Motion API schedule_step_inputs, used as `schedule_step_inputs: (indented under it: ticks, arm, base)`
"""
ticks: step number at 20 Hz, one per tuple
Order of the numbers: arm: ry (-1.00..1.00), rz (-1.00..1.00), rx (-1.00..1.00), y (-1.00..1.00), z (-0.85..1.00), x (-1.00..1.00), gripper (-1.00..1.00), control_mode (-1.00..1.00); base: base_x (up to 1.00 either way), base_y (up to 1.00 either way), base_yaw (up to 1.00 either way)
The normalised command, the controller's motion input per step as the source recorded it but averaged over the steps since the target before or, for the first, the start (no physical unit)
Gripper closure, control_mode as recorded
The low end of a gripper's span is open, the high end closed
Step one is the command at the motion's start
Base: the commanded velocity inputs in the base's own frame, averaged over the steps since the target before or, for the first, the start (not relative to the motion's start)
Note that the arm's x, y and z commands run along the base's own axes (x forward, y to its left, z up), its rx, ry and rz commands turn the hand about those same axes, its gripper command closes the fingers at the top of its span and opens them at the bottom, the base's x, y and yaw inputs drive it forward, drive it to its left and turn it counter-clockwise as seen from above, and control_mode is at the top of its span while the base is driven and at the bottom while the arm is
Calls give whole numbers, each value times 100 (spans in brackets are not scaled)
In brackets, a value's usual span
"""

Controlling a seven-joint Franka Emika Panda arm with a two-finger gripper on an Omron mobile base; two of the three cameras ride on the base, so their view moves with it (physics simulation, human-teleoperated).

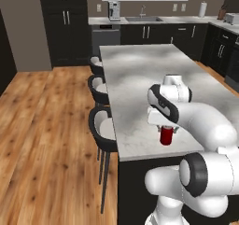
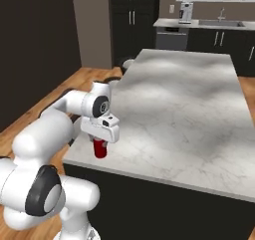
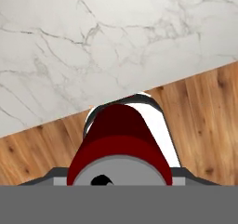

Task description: Four empty soda cans are scattered around the kitchen. Gather all the cans and cluster them next to the stove for recycling.

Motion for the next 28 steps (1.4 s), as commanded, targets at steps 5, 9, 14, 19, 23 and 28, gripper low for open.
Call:
schedule_step_inputs:
  ticks: [5,9,14,19,23,28]
  arm:
    - [0,0,0,0,0,0,100,100]
    - [0,0,0,0,0,0,100,100]
    - [0,0,0,0,0,0,100,100]
    - [0,0,0,0,0,0,100,100]
    - [0,0,0,0,0,0,100,100]
    - [0,0,0,0,0,0,100,100]
  base:
    - [-13,-23,-48]
    - [0,-12,-81]
    - [0,-8,-88]
    - [0,-8,-88]
    - [5,-7,-80]
    - [26,-2,-61]
